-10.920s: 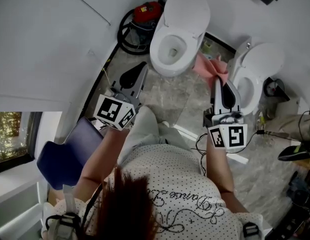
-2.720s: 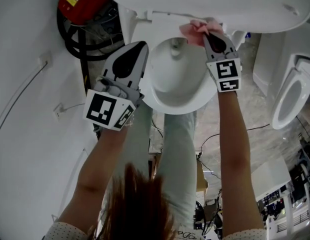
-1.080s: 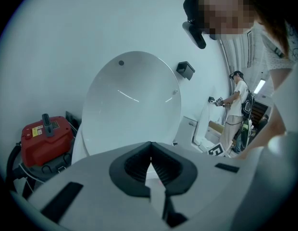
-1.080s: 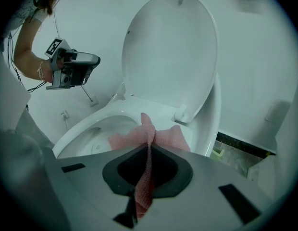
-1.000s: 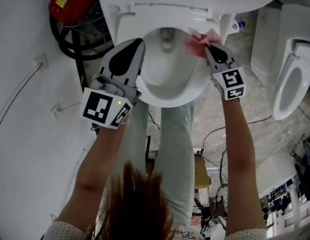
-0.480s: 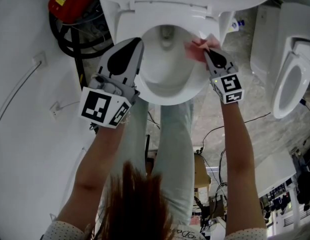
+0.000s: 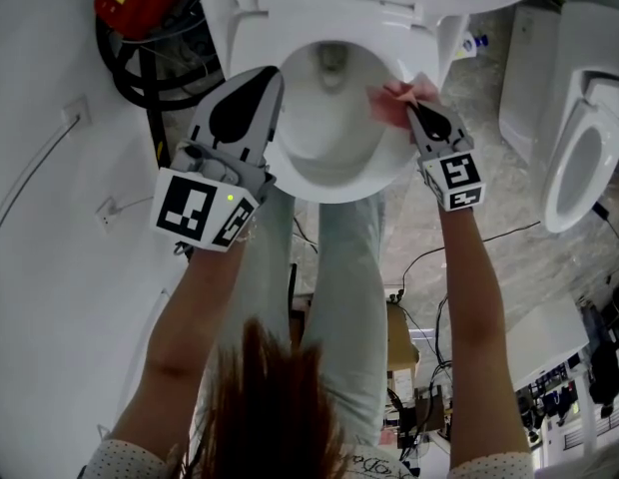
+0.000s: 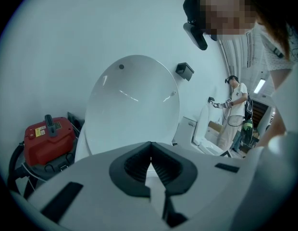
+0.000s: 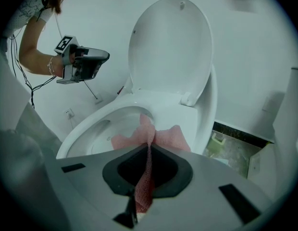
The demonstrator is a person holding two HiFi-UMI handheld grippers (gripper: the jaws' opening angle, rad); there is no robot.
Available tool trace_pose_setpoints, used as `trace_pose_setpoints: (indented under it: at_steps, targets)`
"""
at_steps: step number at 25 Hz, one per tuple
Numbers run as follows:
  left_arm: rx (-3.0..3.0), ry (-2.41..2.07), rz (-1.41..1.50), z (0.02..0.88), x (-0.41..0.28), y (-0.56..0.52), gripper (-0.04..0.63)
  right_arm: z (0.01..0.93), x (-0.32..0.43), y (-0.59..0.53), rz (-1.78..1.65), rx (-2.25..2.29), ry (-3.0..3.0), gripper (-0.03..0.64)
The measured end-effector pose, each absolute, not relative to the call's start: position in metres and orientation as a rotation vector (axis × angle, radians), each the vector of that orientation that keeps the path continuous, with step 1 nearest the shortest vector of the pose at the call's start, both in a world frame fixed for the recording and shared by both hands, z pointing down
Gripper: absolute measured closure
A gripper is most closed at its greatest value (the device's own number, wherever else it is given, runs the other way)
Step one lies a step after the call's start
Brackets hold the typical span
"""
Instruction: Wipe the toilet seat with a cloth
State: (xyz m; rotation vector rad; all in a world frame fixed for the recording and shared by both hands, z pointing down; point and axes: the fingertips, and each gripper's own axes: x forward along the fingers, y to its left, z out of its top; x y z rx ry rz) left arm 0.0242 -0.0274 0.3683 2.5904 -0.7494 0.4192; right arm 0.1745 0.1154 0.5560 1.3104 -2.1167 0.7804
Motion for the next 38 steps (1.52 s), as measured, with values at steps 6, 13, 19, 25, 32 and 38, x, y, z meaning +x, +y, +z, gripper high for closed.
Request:
trace_pose_setpoints:
  at_steps: [6,13,19,25,32,38]
  targets:
    - [2.585,-0.758,0.412,0.369,0.022,-0.024,0.597,0.558,0.171,0.126,0.802,1.287,-2.118,0.595]
    - [2.582,-0.769,0.406,0.366,0.02,-0.02,0.597,0.56,0.167,0.139,0.868,1.239,-2.118,0.595]
    - [2.578,-0.783,0.395,0.365,0.02,-0.018,0.597,0.56,0.161,0.148,0.859,1.185,-2.127,0.595]
    - [2.575,-0.808,0.386,0.363,0.021,-0.016,0.597,0.559,0.156,0.159,0.854,1.123,-2.142,0.595]
    - [2.562,-0.855,0.375,0.362,0.018,-0.013,0.597,0.56,0.15,0.169,0.851,1.016,-2.174,0.595]
    - [2.554,-0.883,0.353,0.362,0.02,-0.006,0.595,0.56,0.142,0.179,0.853,0.908,-2.208,0.595]
